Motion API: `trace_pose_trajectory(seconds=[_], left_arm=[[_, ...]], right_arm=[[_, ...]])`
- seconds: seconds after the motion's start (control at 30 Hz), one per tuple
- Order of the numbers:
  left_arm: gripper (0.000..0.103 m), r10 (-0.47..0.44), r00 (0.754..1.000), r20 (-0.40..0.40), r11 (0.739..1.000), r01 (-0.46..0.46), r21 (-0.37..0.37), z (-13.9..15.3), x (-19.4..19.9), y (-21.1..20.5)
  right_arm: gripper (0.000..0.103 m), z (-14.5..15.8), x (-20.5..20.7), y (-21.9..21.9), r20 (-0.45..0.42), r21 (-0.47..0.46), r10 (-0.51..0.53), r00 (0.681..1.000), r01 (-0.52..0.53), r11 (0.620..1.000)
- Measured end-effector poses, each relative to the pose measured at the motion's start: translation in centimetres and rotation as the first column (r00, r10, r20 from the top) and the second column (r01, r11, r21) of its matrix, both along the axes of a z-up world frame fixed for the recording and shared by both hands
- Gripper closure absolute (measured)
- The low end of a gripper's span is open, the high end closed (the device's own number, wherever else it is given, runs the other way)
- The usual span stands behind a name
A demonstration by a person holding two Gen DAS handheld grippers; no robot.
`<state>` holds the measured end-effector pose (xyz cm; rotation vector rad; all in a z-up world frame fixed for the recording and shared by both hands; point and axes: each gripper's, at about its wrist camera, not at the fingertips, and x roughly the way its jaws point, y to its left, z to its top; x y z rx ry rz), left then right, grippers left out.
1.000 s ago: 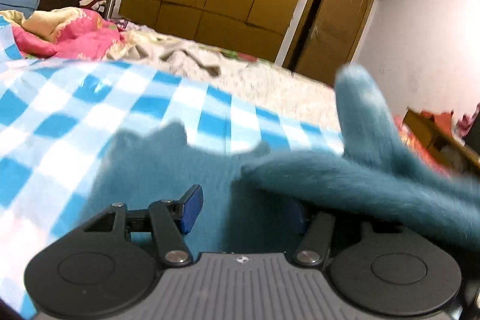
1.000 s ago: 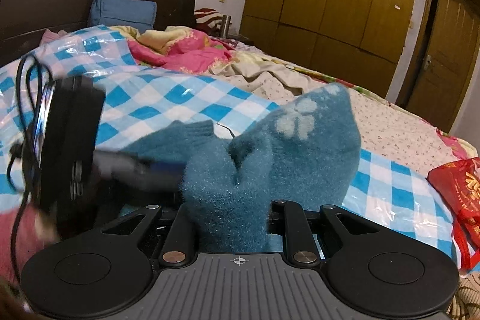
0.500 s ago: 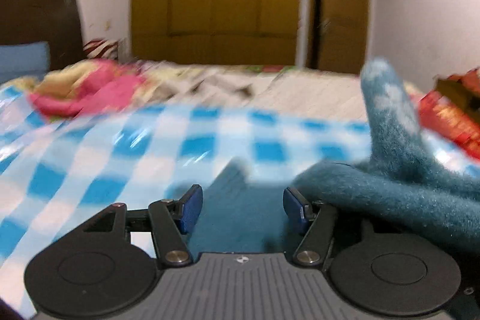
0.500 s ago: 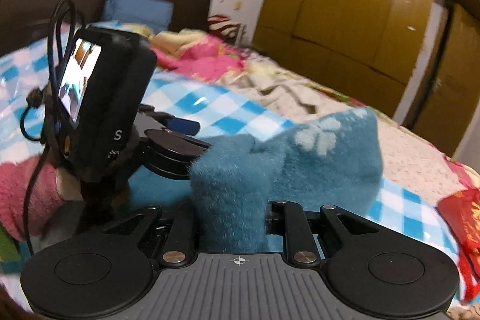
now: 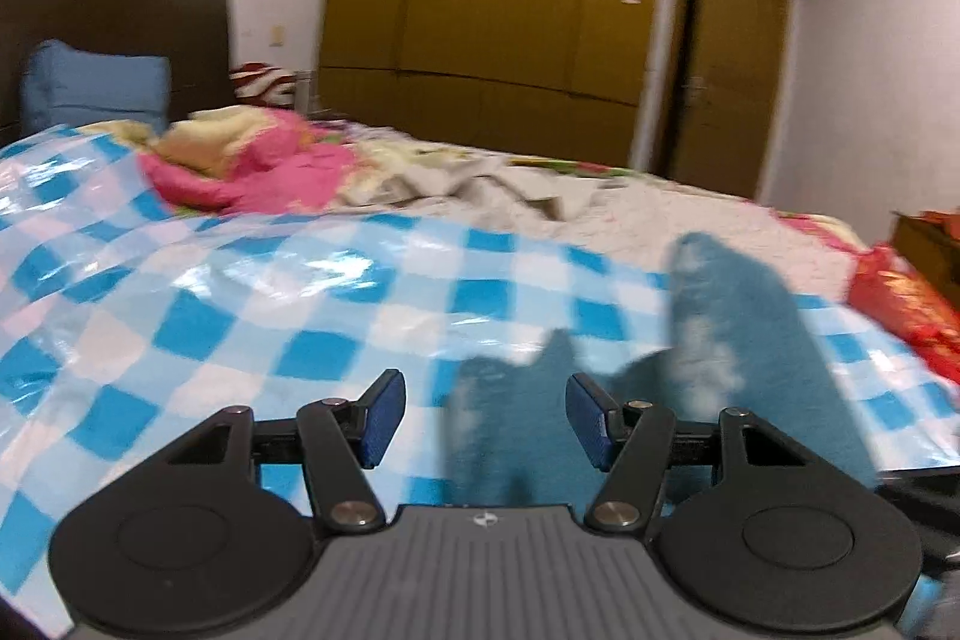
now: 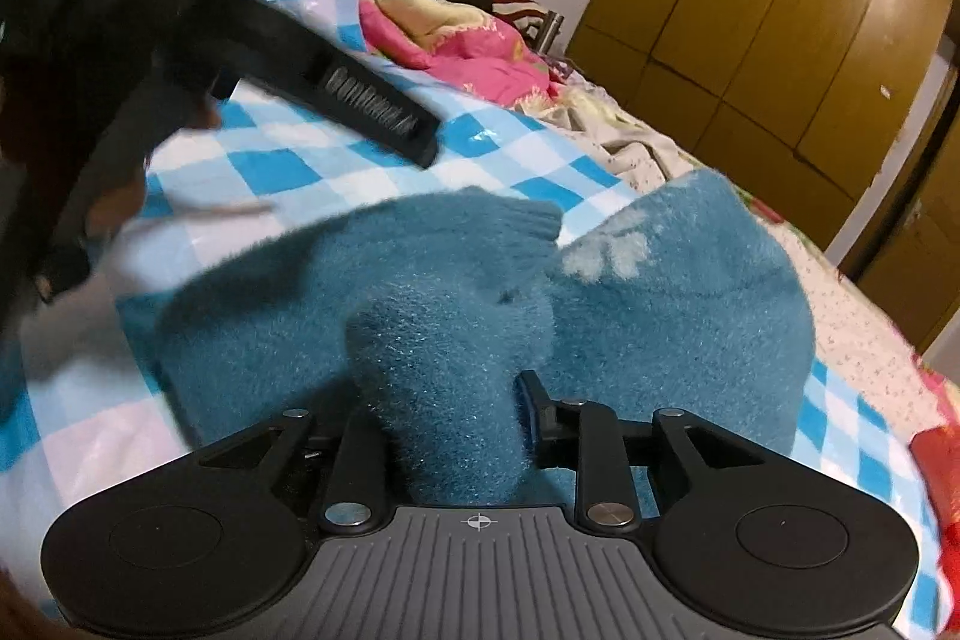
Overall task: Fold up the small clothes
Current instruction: 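Lower the teal piece and open the right tool while the left tool approaches it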
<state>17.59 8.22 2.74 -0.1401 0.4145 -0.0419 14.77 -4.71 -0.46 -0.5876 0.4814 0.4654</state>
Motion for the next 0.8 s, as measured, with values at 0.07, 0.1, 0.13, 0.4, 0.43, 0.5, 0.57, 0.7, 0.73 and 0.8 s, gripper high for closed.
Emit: trace_pose_trajectory(seconds=[0.07,0.1,0.13,0.4,0.43,0.5,0.57,0.7,0.73,0.8], left_arm=[[0.033,-0.063,0.998,-0.003,0.997,0.062,-0.051,0.5,-0.2,-0.8],[0.033,-0.077,0.997,-0.004,0.994,0.077,-0.076,0.7,-0.3,-0.9],[0.033,-0.09,0.996,-0.008,0.991,0.089,-0.104,0.9,-0.5,-1.0],[0.033,-0.179,0.983,-0.034,0.969,0.17,-0.179,1.7,-2.5,-1.4],[0.033,-0.186,0.982,-0.038,0.968,0.177,-0.179,1.7,-2.7,-1.7],[0.033,-0.211,0.977,-0.04,0.961,0.2,-0.19,1.9,-3.2,-2.4],[0.031,-0.228,0.973,-0.035,0.956,0.217,-0.196,2.1,-3.7,-3.0],[0.027,-0.217,0.974,-0.067,0.961,0.201,-0.191,1.9,-3.6,-4.5],[0.027,-0.197,0.976,-0.091,0.966,0.178,-0.188,1.5,-3.4,-5.0],[0.027,-0.163,0.979,-0.127,0.973,0.138,-0.187,0.8,-3.2,-5.8]], right_arm=[[0.07,0.0,-0.1,0.1,-0.002,-0.006,0.003,1.0,-0.003,1.0],[0.069,0.0,-0.2,0.1,-0.004,-0.008,0.009,1.0,-0.009,1.0],[0.068,0.1,-0.3,0.0,-0.003,-0.008,0.016,1.0,-0.016,1.0],[0.066,3.5,-3.5,-3.8,-0.032,0.096,0.056,0.998,-0.053,0.994],[0.066,3.9,-4.0,-4.5,-0.037,0.098,0.057,0.998,-0.053,0.994],[0.066,4.6,-4.7,-5.8,-0.045,0.096,0.044,0.998,-0.039,0.995],[0.066,5.6,-4.2,-7.5,-0.079,0.127,0.001,0.997,0.009,0.992],[0.066,7.8,-0.9,-10.8,-0.161,0.227,-0.136,0.978,0.17,0.959],[0.065,8.3,0.4,-11.1,-0.184,0.241,-0.15,0.972,0.192,0.951],[0.059,9.1,2.7,-10.7,-0.202,0.269,-0.152,0.968,0.204,0.941]])
